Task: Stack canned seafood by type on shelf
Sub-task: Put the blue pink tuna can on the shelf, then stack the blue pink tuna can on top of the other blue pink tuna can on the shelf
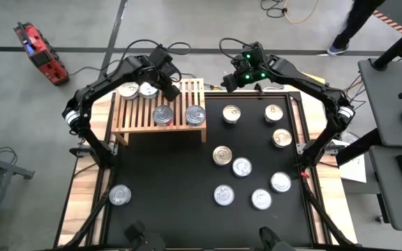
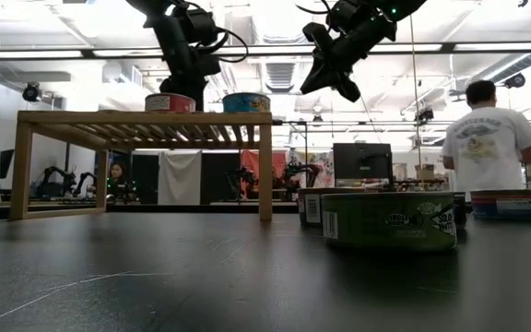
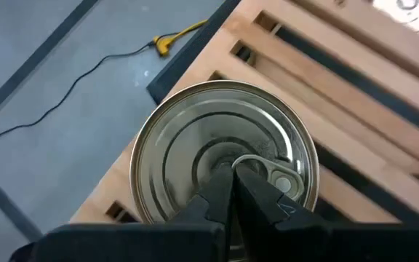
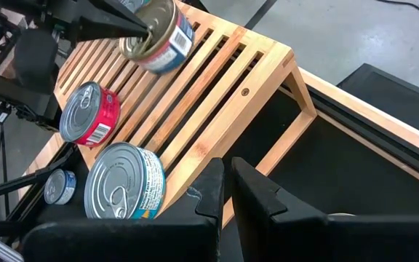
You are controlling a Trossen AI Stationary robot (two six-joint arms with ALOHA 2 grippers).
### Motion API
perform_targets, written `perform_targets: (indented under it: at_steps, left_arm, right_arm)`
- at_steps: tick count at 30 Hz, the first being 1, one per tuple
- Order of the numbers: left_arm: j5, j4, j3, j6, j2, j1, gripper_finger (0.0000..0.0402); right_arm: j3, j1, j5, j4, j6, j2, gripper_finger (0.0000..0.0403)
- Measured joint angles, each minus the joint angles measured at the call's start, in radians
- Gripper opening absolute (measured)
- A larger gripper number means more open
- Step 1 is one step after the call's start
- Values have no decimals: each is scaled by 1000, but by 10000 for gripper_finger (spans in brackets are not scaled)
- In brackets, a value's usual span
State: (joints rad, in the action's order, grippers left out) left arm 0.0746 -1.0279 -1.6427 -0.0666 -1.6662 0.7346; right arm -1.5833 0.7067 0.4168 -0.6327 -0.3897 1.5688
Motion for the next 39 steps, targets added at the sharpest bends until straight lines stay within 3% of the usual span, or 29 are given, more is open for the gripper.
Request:
perform_targets:
  at_steps: [23, 39]
  left_arm:
    - [-5, -45, -21, -3, -1, 13, 0]
    - [-19, -67, -100, -31, -3, 13, 0]
  right_arm:
    - [0, 0, 0, 0, 1, 0, 18]
    - [0, -2, 0, 0, 1, 0, 18]
